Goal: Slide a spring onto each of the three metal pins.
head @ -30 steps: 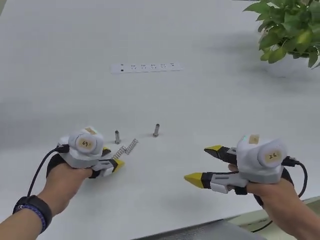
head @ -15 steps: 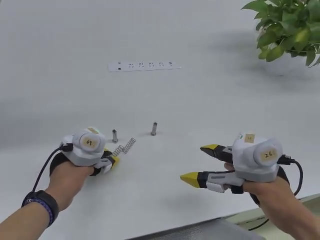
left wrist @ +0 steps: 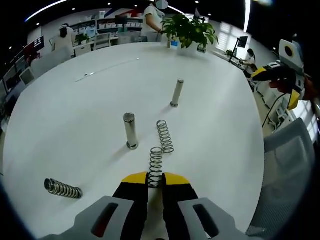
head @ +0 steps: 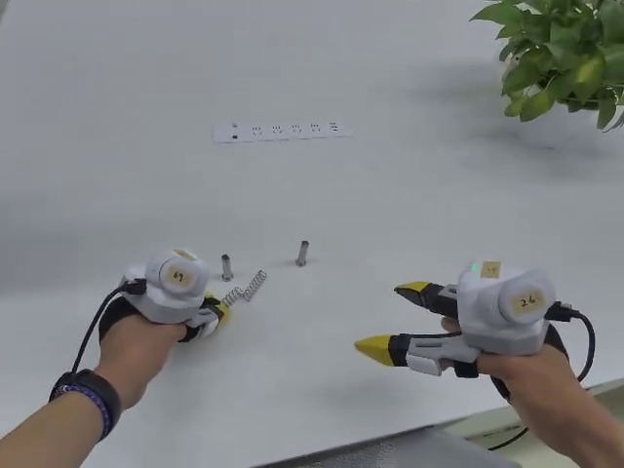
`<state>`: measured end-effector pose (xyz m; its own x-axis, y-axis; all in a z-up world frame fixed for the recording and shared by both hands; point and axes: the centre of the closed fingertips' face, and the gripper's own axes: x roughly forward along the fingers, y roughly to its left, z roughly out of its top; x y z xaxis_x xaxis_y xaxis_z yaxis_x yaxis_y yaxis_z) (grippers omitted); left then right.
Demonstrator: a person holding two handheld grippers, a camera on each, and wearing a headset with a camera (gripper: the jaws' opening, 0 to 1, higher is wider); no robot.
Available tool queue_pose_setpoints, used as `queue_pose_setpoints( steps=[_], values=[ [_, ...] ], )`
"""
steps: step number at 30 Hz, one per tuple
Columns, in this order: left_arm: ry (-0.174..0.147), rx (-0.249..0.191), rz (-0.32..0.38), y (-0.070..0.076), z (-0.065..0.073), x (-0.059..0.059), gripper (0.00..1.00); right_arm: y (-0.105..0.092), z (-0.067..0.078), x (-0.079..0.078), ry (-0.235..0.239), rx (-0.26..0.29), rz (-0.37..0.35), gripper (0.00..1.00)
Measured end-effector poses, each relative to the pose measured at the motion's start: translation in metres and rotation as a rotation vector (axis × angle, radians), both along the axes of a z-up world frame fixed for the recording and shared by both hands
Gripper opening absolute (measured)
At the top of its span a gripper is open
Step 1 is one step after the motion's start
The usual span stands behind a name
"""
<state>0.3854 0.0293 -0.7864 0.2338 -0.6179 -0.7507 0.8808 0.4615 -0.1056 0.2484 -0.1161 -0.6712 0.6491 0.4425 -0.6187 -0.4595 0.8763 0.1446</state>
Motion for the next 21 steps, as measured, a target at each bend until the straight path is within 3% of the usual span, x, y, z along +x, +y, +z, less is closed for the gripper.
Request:
queue_pose_setpoints(
  steps=[10, 21],
  values=[
    [0.001, -0.026, 0.024, 0.013, 0.009, -0.004, 0.03, 0.007, 0.001, -0.002, 0.003, 0.004, 0.012, 0.61],
    [-0.003, -0.058, 0.048, 0.032, 0.027, -0.02, 0.03, 0.016, 0.002, -0.001, -0.002, 0.012, 0.024, 0.61]
  ],
)
